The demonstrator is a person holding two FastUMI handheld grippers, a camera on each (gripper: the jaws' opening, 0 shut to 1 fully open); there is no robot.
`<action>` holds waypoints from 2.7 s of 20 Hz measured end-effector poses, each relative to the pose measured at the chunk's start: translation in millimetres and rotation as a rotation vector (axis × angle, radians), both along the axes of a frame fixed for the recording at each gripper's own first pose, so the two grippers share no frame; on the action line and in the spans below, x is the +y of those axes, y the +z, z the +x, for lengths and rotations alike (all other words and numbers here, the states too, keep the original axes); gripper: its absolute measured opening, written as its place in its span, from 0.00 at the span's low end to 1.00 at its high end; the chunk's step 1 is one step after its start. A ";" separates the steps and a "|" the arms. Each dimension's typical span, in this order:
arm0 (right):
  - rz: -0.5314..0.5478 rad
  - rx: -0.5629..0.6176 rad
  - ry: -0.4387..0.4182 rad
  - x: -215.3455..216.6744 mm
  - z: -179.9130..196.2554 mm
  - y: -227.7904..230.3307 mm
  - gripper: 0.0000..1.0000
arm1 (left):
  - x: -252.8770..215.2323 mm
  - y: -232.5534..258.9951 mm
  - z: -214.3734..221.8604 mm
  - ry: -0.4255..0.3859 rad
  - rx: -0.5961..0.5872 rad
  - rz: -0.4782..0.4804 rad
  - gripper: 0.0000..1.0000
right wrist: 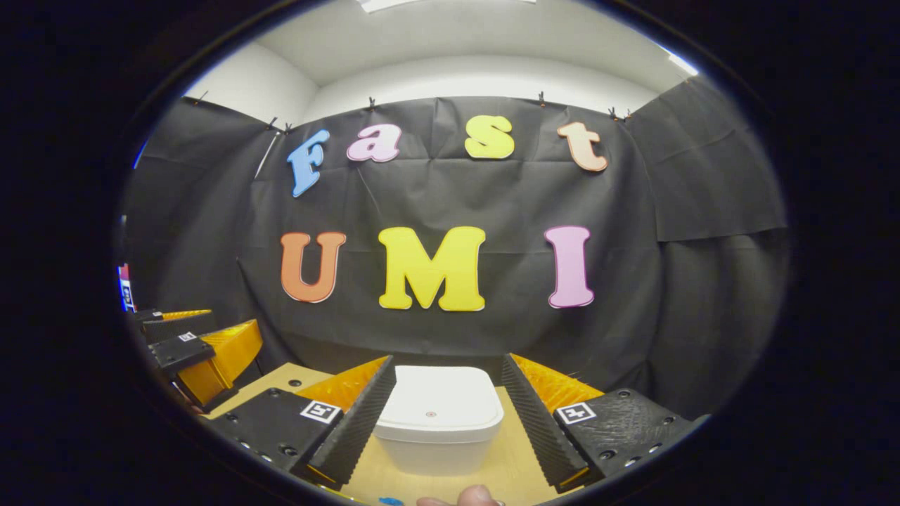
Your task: Press the lid of the desktop garbage bin to open it, pick up the crumpled paper on the desktop and throw it into the bin, then pick up the pop can on the desktop and drop it into the bin, and finally close the garbage bin lid.
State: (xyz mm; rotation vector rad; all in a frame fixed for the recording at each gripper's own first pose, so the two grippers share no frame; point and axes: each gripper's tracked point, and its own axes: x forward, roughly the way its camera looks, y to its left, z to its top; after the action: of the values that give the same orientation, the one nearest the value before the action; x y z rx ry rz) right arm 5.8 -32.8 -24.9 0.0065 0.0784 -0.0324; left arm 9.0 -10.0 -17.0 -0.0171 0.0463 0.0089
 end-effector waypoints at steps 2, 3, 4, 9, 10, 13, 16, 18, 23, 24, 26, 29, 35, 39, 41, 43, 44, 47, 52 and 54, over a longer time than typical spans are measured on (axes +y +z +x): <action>0.004 0.013 0.002 1.1 5.6 -3.9 0.95 | 1.5 2.4 1.3 0.002 -0.005 0.007 0.96; 0.007 0.023 0.003 1.7 8.7 -6.7 0.95 | 1.3 3.9 1.4 0.003 -0.007 0.011 0.96; 0.008 0.035 0.006 2.1 12.6 -11.2 0.97 | 2.1 3.6 -0.4 0.004 -0.010 0.015 0.96; 0.009 0.148 0.011 -0.6 37.6 -44.1 0.97 | 7.9 4.5 -2.3 0.016 -0.018 0.024 0.96; 0.007 0.162 0.006 -3.1 43.8 -49.6 0.95 | 9.6 6.0 -2.4 0.021 -0.020 0.028 0.96; 0.000 0.207 0.006 -2.9 59.5 -64.5 0.95 | 14.7 3.2 -4.4 0.036 -0.013 0.039 0.96; -0.010 0.233 0.022 1.5 74.1 -76.4 0.95 | 15.4 4.8 -4.0 0.046 -0.012 0.042 0.96; 0.003 0.255 0.034 5.4 80.3 -83.6 0.92 | 17.8 2.9 -3.0 0.056 -0.010 0.044 0.96; 0.001 0.311 0.014 3.2 96.4 -101.1 0.58 | 23.1 2.1 -4.3 0.075 -0.007 0.052 0.96; 0.003 0.319 0.007 3.3 97.5 -106.6 0.52 | 23.4 2.1 -2.8 0.075 -0.008 0.055 0.96; 0.024 0.337 0.010 4.4 101.4 -115.6 0.39 | 25.2 2.2 -2.0 0.085 -0.007 0.066 0.96; 0.022 0.377 -0.033 -4.0 105.9 -129.6 0.04 | 28.5 -1.4 -2.8 0.095 0.006 0.061 0.96; 0.018 0.405 -0.021 -0.3 100.0 -143.1 0.00 | 30.9 -6.1 -0.9 0.102 0.015 0.057 0.96; 0.093 0.428 0.002 -0.2 99.4 -153.6 0.01 | 26.9 -14.4 -0.2 0.094 0.036 0.047 0.96; 0.078 0.420 0.012 -2.5 98.5 -150.2 0.01 | 24.0 -17.1 1.0 0.085 0.042 0.040 0.97; 0.018 0.391 -0.003 -2.2 97.9 -138.0 0.01 | 22.0 -14.0 0.9 0.078 0.035 0.042 0.97; 0.016 0.376 0.011 -1.7 97.7 -131.1 0.01 | 22.1 -14.8 -0.2 0.077 0.034 0.042 0.97; 0.022 0.280 0.006 -7.8 93.2 -95.8 0.55 | 14.2 -22.4 0.1 0.057 0.055 0.021 0.96; -0.011 0.142 0.023 -7.1 83.9 -53.3 0.96 | 0.3 -30.0 -0.6 0.017 0.067 0.015 0.97; -0.016 0.116 0.033 -6.0 75.8 -47.7 0.95 | -4.3 -37.0 -2.6 0.000 0.077 0.004 0.97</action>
State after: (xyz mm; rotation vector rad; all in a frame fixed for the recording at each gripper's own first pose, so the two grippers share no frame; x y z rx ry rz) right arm 81.6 -38.8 -72.6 -0.0127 0.1940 0.0000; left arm 6.4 -14.3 -54.0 -0.0130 0.1235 0.0096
